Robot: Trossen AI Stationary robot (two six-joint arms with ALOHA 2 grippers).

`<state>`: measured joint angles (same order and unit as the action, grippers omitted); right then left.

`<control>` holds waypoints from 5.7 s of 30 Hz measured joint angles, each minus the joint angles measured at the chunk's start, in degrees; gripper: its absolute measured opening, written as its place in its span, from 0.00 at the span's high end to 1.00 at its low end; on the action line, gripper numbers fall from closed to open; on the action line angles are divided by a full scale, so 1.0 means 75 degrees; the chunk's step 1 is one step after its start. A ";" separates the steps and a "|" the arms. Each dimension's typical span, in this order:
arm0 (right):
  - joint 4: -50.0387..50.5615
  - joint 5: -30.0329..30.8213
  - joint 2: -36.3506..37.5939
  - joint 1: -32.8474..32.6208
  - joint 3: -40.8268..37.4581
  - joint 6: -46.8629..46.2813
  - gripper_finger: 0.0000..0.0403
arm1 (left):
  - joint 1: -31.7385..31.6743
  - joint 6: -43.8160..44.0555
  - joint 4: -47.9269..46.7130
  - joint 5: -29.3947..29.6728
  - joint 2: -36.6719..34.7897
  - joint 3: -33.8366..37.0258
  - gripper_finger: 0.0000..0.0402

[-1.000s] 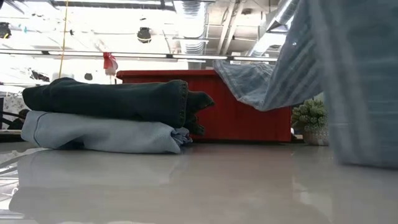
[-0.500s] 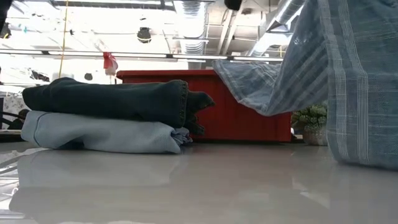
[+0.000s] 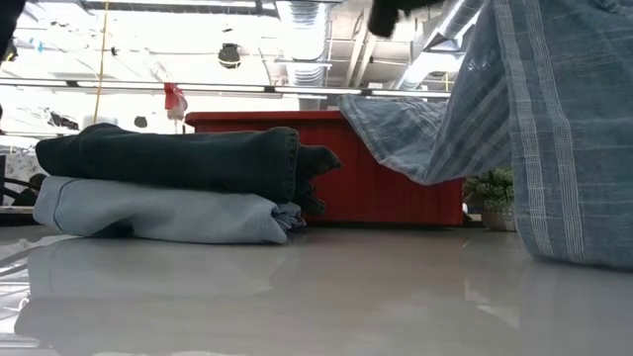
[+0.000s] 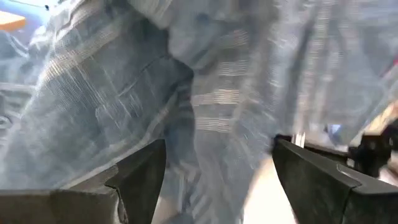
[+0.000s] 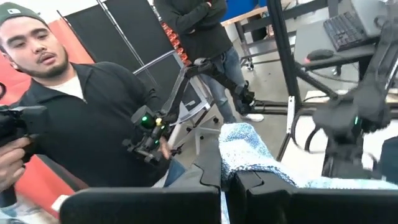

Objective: Fold laundry
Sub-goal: Fold the blue shirt from the red laundry bin

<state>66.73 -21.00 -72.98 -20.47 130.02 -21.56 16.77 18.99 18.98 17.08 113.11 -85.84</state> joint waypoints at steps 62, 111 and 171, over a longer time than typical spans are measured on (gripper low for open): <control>-0.1699 0.1431 0.0611 -0.0009 -0.0018 -0.0030 0.94 | -0.0076 -0.2580 -0.4382 -0.0795 -0.2273 -0.6549 1.00; -0.2139 -0.0704 -0.0429 0.6473 -0.4717 0.1867 0.95 | -0.1157 0.1946 -1.2835 0.3543 -0.6454 -0.1626 1.00; -0.2259 0.5142 0.0594 0.0065 -0.7690 -0.3883 0.30 | -0.5209 -0.1706 -0.9860 -0.2267 -0.7242 0.1097 0.52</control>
<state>49.79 17.57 -68.53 -19.98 72.34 -50.68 -22.29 6.19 -54.97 0.08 58.80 -77.62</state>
